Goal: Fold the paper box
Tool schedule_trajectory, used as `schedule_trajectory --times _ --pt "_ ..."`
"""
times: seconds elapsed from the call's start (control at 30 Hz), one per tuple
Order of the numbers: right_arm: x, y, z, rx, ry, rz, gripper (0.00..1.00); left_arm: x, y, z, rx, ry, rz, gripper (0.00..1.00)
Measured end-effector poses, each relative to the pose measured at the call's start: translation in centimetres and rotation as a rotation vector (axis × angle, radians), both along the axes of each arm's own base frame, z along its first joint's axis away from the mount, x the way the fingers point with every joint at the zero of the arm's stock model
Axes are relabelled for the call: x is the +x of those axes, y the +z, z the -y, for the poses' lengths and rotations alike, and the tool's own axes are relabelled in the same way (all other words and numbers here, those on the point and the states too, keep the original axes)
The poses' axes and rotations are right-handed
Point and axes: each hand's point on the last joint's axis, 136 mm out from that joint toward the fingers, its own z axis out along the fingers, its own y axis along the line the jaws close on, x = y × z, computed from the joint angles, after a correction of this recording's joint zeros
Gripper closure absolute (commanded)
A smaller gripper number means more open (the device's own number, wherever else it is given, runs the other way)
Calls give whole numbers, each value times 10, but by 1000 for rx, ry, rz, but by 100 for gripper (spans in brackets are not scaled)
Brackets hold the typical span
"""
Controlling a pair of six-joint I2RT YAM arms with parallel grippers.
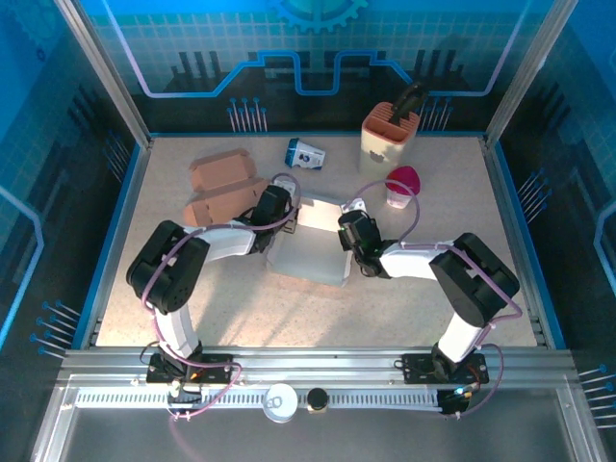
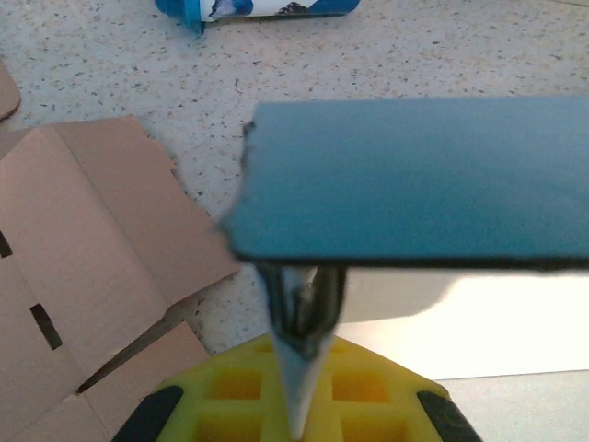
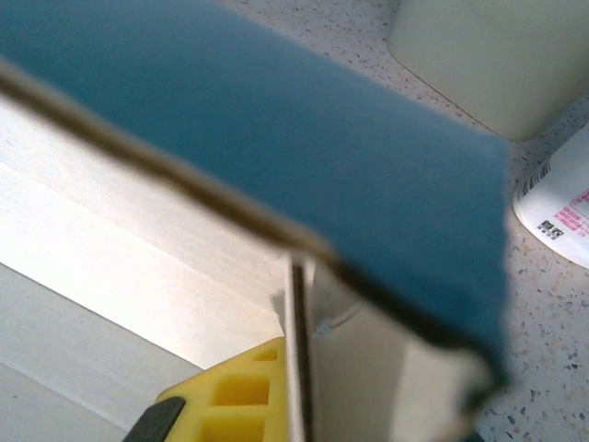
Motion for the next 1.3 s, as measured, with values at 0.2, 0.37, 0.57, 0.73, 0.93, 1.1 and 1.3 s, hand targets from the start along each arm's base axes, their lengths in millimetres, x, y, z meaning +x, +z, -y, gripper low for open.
schedule_trajectory --times 0.2,0.37,0.57,0.73,0.93,1.1,1.3 --pt "2 0 1 16 -84 -48 100 2 0 0 57 68 1 100" --pt "-2 1 0 19 -168 -108 100 -4 -1 -1 89 133 -22 100" --pt "-14 7 -2 13 -258 -169 100 -15 -2 -3 89 216 -86 100" --pt "-28 8 -5 13 -304 -210 100 -22 -4 -4 74 259 -126 100" --pt "-41 7 -7 3 -326 -232 100 -31 -5 -3 51 289 -167 100" --pt "-45 5 -5 0 -335 -244 100 -35 -6 -1 33 280 -192 100" --pt "-49 3 -2 -11 -339 -267 100 -38 -5 3 16 260 -207 81"
